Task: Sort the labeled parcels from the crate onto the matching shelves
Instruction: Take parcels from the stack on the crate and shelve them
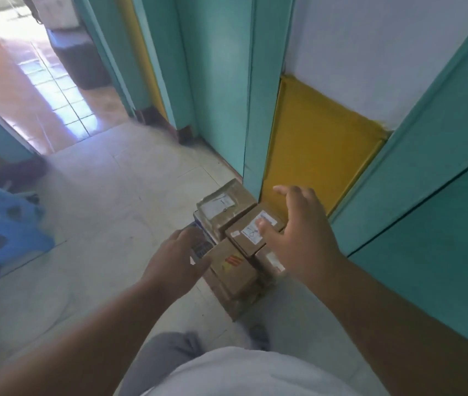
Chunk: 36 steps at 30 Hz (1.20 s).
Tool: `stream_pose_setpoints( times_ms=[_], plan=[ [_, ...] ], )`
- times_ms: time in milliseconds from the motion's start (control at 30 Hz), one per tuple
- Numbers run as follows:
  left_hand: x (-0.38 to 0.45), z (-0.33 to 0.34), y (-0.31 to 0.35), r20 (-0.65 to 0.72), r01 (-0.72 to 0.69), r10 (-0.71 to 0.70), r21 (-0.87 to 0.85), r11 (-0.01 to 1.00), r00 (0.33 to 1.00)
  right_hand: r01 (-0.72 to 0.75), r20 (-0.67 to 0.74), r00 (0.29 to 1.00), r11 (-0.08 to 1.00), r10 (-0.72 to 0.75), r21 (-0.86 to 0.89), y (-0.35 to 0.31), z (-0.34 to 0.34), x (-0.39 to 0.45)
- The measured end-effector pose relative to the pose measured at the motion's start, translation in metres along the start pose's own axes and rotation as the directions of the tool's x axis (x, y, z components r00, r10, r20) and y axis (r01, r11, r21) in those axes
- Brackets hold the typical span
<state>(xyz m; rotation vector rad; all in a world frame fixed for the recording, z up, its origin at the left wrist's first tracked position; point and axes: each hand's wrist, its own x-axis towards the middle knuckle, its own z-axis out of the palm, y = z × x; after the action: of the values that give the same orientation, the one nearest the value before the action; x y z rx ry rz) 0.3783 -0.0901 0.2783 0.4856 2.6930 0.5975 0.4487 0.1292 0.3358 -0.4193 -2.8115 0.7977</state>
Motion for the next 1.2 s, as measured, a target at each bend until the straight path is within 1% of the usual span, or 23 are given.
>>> stream_pose_setpoints(
  times_ms=[100, 200, 300, 433, 500, 633, 733, 833, 900, 967, 1033, 1200],
  plan=[
    [0.055, 0.001, -0.008, 0.109, -0.05, 0.049, 0.001, 0.999, 0.993, -0.08, -0.036, 0.996, 0.996, 0.079, -0.024, 0.005, 0.021, 0.027],
    [0.111, 0.001, -0.017, 0.251, -0.141, 0.138, -0.004, 0.99, 0.958, -0.218, -0.113, 0.97, 0.976, 0.216, -0.014, 0.006, 0.045, 0.046],
    [0.174, -0.003, -0.029, 0.359, -0.252, 0.238, -0.009, 0.968, 0.902, -0.365, -0.193, 0.915, 0.93, 0.353, -0.03, -0.001, 0.067, 0.063],
    [0.236, -0.006, -0.041, 0.471, -0.298, 0.276, -0.028, 0.954, 0.838, -0.531, -0.178, 0.835, 0.847, 0.52, -0.016, -0.017, 0.099, 0.079],
    [0.261, 0.005, -0.047, 0.511, -0.262, 0.245, -0.041, 0.964, 0.824, -0.589, -0.15, 0.8, 0.808, 0.58, -0.02, -0.015, 0.119, 0.084],
    [0.295, 0.043, -0.062, 0.573, -0.129, 0.135, -0.051, 0.99, 0.809, -0.684, -0.089, 0.726, 0.73, 0.681, 0.003, 0.009, 0.168, 0.097],
    [0.314, 0.077, -0.07, 0.606, -0.118, 0.121, -0.044, 0.992, 0.786, -0.731, -0.046, 0.68, 0.681, 0.732, 0.042, 0.039, 0.209, 0.108],
    [0.326, 0.109, -0.077, 0.635, -0.105, 0.112, -0.049, 0.993, 0.764, -0.77, 0.042, 0.638, 0.637, 0.769, 0.041, 0.075, 0.248, 0.113],
    [0.331, 0.127, -0.079, 0.658, -0.071, 0.102, -0.073, 0.995, 0.746, -0.796, 0.104, 0.605, 0.603, 0.789, 0.059, 0.097, 0.269, 0.113],
    [0.337, 0.14, -0.08, 0.67, -0.063, 0.106, -0.087, 0.994, 0.735, -0.809, 0.14, 0.588, 0.583, 0.797, 0.079, 0.115, 0.286, 0.115],
    [0.342, 0.153, -0.079, 0.677, -0.043, 0.089, -0.084, 0.996, 0.731, -0.807, 0.17, 0.59, 0.583, 0.79, 0.093, 0.128, 0.301, 0.12],
    [0.353, 0.178, -0.071, 0.742, 0.093, 0.021, -0.112, 0.989, 0.671, -0.807, 0.261, 0.586, 0.582, 0.768, 0.101, 0.147, 0.325, 0.122]
  ],
)
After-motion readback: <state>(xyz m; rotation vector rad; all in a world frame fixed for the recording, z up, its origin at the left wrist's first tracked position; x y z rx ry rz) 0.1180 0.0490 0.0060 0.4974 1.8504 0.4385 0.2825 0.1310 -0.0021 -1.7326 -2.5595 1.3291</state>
